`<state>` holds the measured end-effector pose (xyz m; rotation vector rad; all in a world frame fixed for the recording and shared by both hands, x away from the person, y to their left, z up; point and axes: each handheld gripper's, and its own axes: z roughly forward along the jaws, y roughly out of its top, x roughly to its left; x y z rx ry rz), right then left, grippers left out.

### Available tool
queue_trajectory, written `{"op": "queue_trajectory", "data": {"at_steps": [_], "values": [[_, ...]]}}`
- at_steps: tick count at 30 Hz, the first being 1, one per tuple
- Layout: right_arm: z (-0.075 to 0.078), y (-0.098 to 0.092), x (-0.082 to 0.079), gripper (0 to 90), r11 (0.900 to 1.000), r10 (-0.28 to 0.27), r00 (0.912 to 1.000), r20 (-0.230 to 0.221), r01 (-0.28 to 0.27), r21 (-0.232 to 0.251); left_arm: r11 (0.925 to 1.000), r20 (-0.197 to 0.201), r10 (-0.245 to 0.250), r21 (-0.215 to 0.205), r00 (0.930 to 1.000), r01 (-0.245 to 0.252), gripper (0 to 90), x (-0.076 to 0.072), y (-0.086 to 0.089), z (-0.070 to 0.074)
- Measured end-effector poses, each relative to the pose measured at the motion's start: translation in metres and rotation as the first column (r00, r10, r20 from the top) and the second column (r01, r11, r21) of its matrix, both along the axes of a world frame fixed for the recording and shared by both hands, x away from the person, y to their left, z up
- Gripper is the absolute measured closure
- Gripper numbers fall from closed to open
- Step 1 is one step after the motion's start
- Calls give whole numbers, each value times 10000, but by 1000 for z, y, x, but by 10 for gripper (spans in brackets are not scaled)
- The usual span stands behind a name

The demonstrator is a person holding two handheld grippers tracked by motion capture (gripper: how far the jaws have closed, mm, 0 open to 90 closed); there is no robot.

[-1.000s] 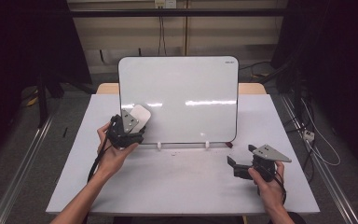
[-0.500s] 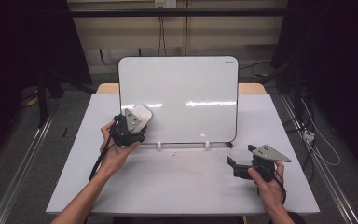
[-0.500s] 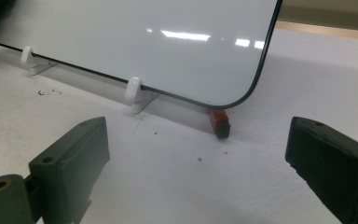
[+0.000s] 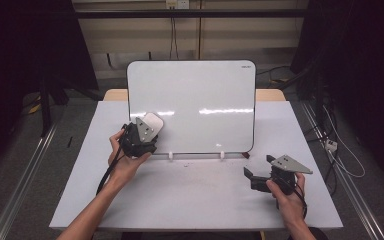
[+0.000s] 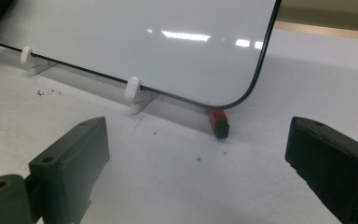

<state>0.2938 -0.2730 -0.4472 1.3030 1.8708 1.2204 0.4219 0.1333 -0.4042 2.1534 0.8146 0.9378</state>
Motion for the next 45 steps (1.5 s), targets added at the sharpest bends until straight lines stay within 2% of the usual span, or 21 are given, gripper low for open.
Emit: {"op": "queue_trajectory", "data": {"at_steps": [3, 5, 9, 12, 14, 16, 20, 24, 27, 29, 31, 34, 36, 40, 42, 44, 45], "values": [[0, 0, 0, 63, 10000, -3, 10000, 13, 3, -6, 9999, -58, -33, -110, 10000, 32, 285, 1, 1, 1], [0, 0, 0, 63, 10000, -2, 10000, 14, 2, -15, 9999, -118, 5, -127, 9999, -7, 223, 1, 1, 0], [0, 0, 0, 64, 10000, -3, 10000, 10, 3, -17, 9997, -124, 27, -238, 9999, -30, 160, 2, 2, 0], [0, 0, 0, 63, 10000, -14, 10000, 3, 14, -10, 9984, -205, -120, -547, 9997, 109, 110, 2, 2, 1], [0, 0, 0, 63, 10000, -14, 10000, 4, 14, -10, 9982, -58, -67, -590, 10000, 63, 67, 1, 1, 1], [0, 0, 0, 63, 10000, -2, 10000, 4, 2, -17, 9961, -123, -88, -881, 9999, 77, 55, 1, 1, 2], [0, 0, 0, 63, 10000, -8, 10000, -19, 8, -12, 9953, -129, -132, -966, 9998, 119, 54, 1, 2, 4], [0, 0, 0, 63, 10000, -14, 10000, -22, 14, -1, 9896, -323, 19, -1434, 9995, -65, 57, 0, 7, 9], [-1, 0, 1, 63, 10000, 17, 10000, -33, -17, 0, 9872, -485, 1, -1593, 9988, -78, 50, -2, 10, 13], [-1, 0, 1, 63, 10000, 13, 10000, -51, -13, 8, 9880, -547, -297, -1529, 9981, 211, 47, -4, 12, 15], [-1, 0, 1, 63, 10000, -2, 10000, -86, 3, 30, 9869, -592, -327, -1599, 9977, 229, 40, -7, 13, 17], [-1, 0, 1, 63, 10000, 15, 10000, -72, -15, 10, 9765, -958, -272, -2154, 9950, 59, 44, -9, 16, 20], [-1, 0, 1, 64, 10000, 5, 10000, -62, -5, 11, 9747, -1188, -221, -2236, 9927, -51, 50, -11, 18, 22], [-1, 0, 0, 64, 10000, -34, 10000, -82, 34, 26, 9532, -1443, -282, -3019, 9891, -169, 57, -14, 24, 20], [-2, -1, 0, 64, 10000, -52, 9999, -104, 53, 25, 9395, -1587, -271, -3414, 9870, -291, 57, -16, 28, 20], [-2, -1, 0, 64, 10000, -64, 9999, -87, 64, 17, 9413, -1629, -247, -3362, 9863, -319, 62, -18, 31, 21], [-2, -1, -1, 64, 10000, -65, 9999, -98, 65, 9, 9453, -1587, -276, -3251, 9869, -259, 63, -19, 32, 21]]}}
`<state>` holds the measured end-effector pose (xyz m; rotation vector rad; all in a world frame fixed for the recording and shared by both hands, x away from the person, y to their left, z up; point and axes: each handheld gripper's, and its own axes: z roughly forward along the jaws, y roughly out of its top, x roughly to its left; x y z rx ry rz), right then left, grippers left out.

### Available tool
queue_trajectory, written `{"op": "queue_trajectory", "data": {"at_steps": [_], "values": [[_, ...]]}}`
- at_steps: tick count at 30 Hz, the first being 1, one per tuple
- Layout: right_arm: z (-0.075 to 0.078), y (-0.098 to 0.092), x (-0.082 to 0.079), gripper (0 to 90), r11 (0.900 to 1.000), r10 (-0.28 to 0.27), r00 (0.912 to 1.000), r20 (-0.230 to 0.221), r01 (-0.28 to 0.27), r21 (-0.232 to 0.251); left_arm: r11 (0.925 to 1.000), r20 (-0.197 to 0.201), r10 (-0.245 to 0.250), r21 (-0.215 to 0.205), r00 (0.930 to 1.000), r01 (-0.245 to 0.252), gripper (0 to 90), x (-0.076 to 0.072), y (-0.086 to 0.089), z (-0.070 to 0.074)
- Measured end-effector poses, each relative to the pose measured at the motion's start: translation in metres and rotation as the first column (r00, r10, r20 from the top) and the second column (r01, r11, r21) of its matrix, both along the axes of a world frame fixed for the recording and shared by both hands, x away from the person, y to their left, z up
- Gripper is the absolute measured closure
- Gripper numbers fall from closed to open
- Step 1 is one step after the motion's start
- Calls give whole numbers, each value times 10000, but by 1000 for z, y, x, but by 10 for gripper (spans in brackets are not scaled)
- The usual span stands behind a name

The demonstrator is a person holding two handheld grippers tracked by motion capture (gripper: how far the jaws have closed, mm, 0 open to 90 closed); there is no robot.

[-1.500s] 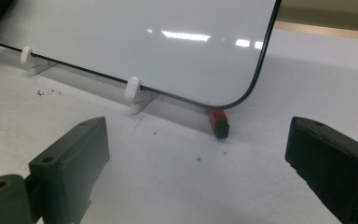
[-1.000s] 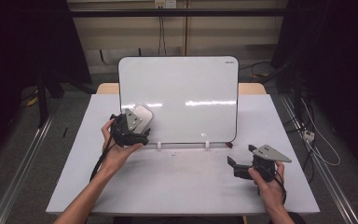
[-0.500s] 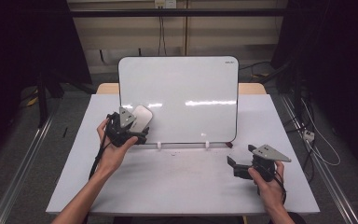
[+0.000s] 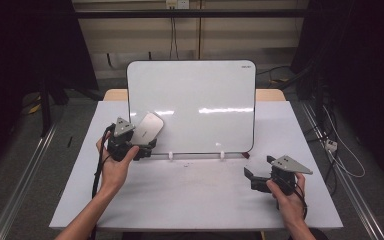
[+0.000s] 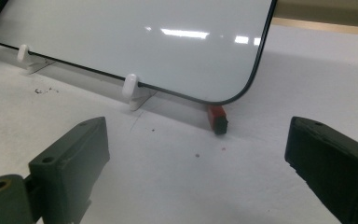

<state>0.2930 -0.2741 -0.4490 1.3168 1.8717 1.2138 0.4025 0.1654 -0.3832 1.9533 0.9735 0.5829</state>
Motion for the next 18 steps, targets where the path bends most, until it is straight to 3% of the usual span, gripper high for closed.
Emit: {"op": "queue_trajectory", "data": {"at_steps": [4, 6, 12, 15, 18], "values": [[0, -1, -1, 64, 10000, -84, 10000, -12, 84, -4, 10000, 191, -16, 18, 9998, 15, 62, -7, 6, 1], [0, -1, -2, 64, 10000, -99, 10000, -4, 99, -5, 9998, 113, -34, -195, 9999, 37, 62, -11, 10, 1], [0, -2, -3, 64, 9999, -111, 9999, -7, 111, -11, 10000, 265, 8, 25, 9996, -9, 60, -24, 16, 1], [0, -2, -3, 64, 9999, -129, 9999, -14, 129, -8, 9996, 348, -260, -73, 9991, 262, 50, -32, 19, 2], [0, -2, -3, 64, 9999, -128, 9999, -9, 128, -23, 9998, 361, -196, -40, 9992, 197, 48, -39, 22, 1]]}}
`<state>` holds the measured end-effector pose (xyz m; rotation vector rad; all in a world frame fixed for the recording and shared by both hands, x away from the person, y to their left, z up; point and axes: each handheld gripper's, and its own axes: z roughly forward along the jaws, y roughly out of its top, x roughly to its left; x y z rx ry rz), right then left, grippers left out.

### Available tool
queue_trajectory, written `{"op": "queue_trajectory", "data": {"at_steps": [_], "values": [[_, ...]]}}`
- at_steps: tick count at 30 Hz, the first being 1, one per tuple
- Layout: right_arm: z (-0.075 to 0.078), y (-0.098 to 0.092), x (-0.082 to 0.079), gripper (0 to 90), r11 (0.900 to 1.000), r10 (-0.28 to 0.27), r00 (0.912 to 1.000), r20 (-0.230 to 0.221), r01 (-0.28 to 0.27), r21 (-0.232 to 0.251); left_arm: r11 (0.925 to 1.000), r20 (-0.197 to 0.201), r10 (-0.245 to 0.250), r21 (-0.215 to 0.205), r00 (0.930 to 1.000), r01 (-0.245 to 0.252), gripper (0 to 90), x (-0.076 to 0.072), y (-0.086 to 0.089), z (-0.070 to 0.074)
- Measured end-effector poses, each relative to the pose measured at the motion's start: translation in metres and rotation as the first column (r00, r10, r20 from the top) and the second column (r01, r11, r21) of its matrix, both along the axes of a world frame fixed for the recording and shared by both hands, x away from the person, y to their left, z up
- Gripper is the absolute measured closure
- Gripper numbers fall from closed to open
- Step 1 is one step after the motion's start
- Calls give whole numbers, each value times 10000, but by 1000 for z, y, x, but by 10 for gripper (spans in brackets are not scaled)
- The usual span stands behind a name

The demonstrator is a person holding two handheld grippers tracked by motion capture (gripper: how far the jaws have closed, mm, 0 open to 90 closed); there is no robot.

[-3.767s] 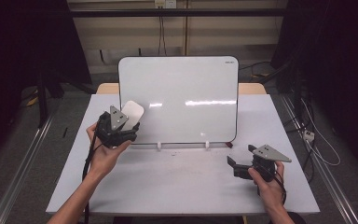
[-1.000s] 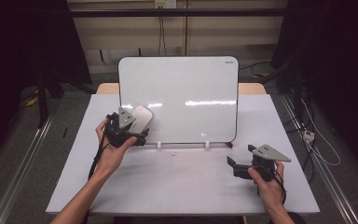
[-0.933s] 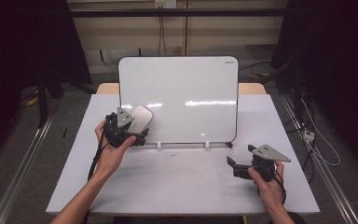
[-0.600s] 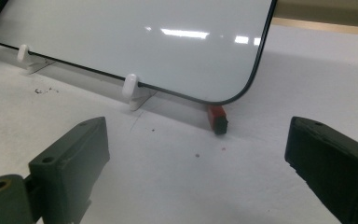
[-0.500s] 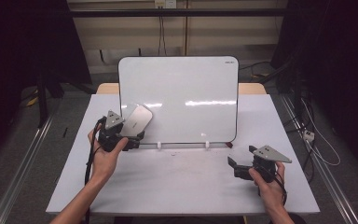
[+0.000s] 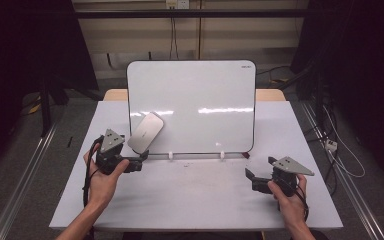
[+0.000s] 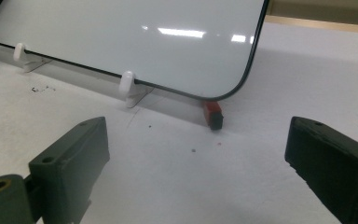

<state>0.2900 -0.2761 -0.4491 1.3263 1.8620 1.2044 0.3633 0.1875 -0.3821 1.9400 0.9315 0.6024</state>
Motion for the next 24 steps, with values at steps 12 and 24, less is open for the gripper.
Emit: {"op": "queue_trajectory", "data": {"at_steps": [12, 24], "values": [[0, 0, -1, 64, 10000, -11, 10000, -5, 11, 3, 9984, -141, 555, -48, 9984, -556, 53, -17, 18, -13], [-1, 1, -1, 65, 10000, -16, 10000, -19, 16, -30, 9964, -237, 851, 29, 9961, -850, 53, -33, 30, -31]]}}
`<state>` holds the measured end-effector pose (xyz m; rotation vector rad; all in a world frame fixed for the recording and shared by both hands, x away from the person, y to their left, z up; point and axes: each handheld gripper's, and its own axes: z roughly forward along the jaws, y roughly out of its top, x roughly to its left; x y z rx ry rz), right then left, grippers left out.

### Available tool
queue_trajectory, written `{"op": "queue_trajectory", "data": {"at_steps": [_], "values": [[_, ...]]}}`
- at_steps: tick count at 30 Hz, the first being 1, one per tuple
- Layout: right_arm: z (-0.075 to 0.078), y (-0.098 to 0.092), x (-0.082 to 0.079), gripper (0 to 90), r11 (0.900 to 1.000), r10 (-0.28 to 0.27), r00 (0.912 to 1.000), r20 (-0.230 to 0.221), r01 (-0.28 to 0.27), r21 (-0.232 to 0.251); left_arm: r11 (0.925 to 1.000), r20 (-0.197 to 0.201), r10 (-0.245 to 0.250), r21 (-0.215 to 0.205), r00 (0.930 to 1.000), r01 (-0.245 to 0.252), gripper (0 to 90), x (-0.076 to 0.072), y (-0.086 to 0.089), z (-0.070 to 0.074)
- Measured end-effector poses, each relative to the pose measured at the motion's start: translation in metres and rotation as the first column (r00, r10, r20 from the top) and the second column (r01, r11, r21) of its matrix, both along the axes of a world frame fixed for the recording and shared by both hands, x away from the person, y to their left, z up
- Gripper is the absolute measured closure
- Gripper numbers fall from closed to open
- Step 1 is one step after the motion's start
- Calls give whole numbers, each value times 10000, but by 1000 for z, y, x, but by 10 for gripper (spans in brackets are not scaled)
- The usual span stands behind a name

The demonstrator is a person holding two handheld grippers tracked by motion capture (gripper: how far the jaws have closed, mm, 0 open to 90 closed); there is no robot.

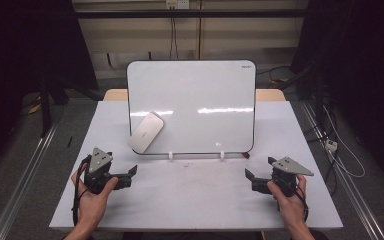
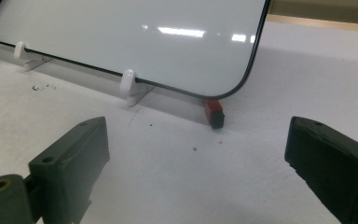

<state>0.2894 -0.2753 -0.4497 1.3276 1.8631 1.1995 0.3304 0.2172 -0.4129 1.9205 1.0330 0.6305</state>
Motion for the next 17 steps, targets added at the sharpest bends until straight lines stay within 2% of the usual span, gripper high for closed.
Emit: {"op": "queue_trajectory", "data": {"at_steps": [4, 5, 8, 11, 14, 17], "values": [[-1, 0, 0, 65, 10000, -16, 10000, -46, 16, 21, 9999, 91, 93, -91, 9999, -92, 52, -2, 2, -5], [-1, 0, 1, 65, 10000, -7, 10000, -12, 7, 5, 9995, 163, 124, -282, 9998, -120, 54, -3, 3, -7], [0, 0, 0, 65, 10000, 23, 10000, -7, -23, 2, 9995, 271, 203, -247, 9994, -196, 58, -6, 6, -11], [0, -2, -1, 65, 10000, -10, 10000, -6, 10, 24, 9991, 34, 241, -353, 9997, -240, 58, -7, 8, -14], [0, -2, -1, 65, 10000, -23, 10000, 15, 23, 3, 9979, 94, 435, -478, 9990, -430, 58, -6, 11, -14], [0, -2, 0, 65, 10000, -5, 10000, -1, 5, -13, 9979, 139, 520, -405, 9985, -514, 57, -5, 13, -14]]}}
